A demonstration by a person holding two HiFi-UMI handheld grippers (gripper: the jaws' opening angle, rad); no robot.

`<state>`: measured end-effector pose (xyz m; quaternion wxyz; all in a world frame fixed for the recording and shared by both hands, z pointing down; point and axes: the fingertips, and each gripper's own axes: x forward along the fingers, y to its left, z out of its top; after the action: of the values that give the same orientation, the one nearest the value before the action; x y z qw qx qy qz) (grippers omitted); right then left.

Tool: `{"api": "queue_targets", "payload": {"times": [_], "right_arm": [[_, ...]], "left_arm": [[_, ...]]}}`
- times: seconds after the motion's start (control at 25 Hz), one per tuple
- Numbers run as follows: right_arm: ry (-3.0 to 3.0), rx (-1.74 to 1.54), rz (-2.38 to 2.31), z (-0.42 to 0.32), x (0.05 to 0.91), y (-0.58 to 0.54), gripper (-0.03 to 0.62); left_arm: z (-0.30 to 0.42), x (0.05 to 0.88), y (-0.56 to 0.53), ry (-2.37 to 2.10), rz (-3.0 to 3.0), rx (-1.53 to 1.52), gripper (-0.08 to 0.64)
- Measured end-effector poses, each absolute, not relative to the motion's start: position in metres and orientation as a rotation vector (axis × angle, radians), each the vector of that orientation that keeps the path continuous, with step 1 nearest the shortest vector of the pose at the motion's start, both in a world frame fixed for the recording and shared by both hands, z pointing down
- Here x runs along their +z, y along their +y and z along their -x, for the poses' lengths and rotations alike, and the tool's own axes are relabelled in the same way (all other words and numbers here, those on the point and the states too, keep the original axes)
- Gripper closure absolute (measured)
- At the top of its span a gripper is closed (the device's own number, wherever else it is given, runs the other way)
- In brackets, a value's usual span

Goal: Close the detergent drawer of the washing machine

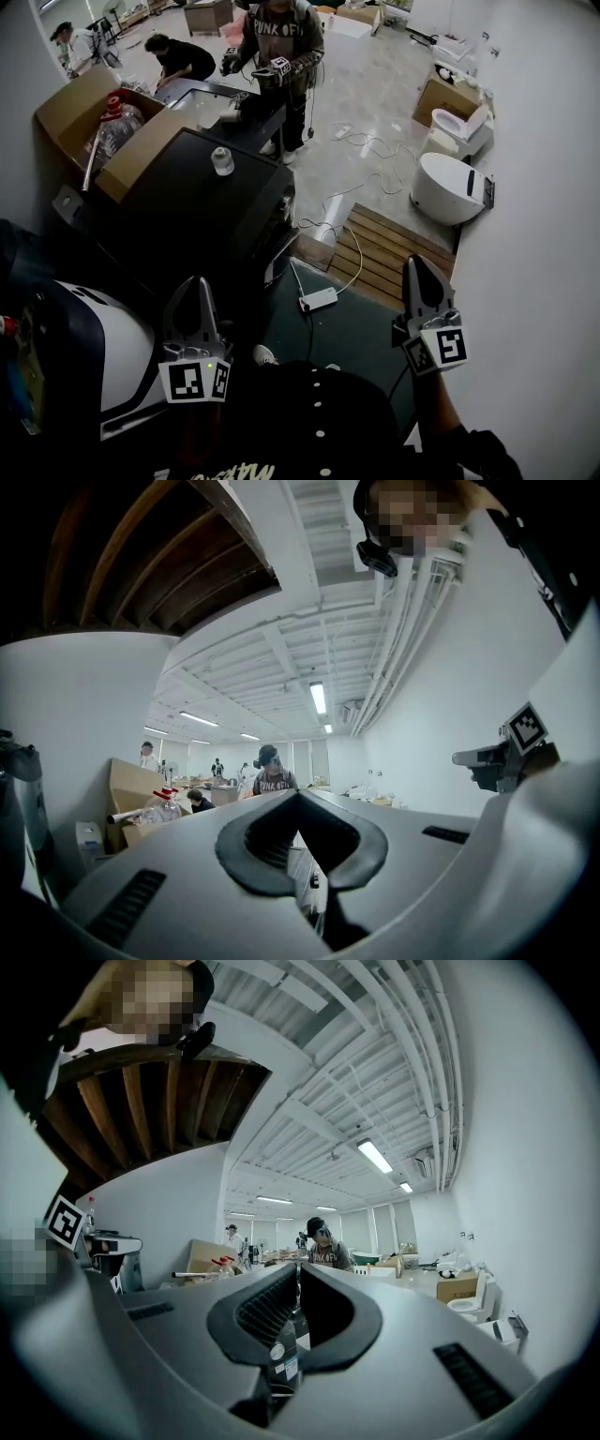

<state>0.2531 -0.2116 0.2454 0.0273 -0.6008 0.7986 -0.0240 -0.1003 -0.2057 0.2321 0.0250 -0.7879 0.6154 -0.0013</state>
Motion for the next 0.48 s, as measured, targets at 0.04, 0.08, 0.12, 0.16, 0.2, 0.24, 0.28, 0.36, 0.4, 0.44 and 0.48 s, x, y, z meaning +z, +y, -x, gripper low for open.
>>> {"api": "queue_targets", "payload": {"times": [0.04,0.08,0.12,0.16,0.2,0.24,0.28,0.36,0.4,0.44,0.48], "right_arm": [[2.465,-0.077,1.854,-0.252,0.2453,-0.212,0.555],[2.466,-0.08,1.854,-0.2514,0.2453,-0.212,0.555],[2.468,-0.081,1.856,-0.251,0.2455,-0.2116,0.555],[2.471,-0.08,1.858,-0.2505,0.246,-0.2112,0.555],[2.474,-0.078,1.858,-0.25,0.2466,-0.2111,0.555],[2.476,-0.077,1.857,-0.2494,0.2471,-0.2112,0.555],[2.478,-0.075,1.856,-0.2487,0.2473,-0.2113,0.555],[2.478,-0.07,1.853,-0.2468,0.245,-0.2116,0.555],[2.477,-0.069,1.852,-0.2461,0.2437,-0.2116,0.555],[2.479,-0.07,1.851,-0.2462,0.2442,-0.2112,0.555],[2.483,-0.071,1.85,-0.2465,0.2454,-0.2107,0.555]], "left_arm": [[0.1008,0.2319,-0.2059,1.904,2.435,-0.003,0.549],[0.1007,0.2318,-0.2058,1.903,2.435,-0.001,0.549],[0.1001,0.2317,-0.2058,1.902,2.436,0.0,0.549],[0.0994,0.2317,-0.2058,1.9,2.437,0.002,0.549],[0.0988,0.2317,-0.2058,1.899,2.438,0.003,0.549],[0.0984,0.2318,-0.2059,1.898,2.438,0.004,0.549],[0.098,0.2319,-0.2058,1.898,2.437,0.004,0.549],[0.0974,0.2314,-0.2054,1.897,2.436,0.004,0.549],[0.0972,0.2308,-0.205,1.896,2.436,0.005,0.549],[0.0972,0.2303,-0.2045,1.896,2.435,0.005,0.549],[0.0971,0.23,-0.204,1.896,2.436,0.005,0.549]]}}
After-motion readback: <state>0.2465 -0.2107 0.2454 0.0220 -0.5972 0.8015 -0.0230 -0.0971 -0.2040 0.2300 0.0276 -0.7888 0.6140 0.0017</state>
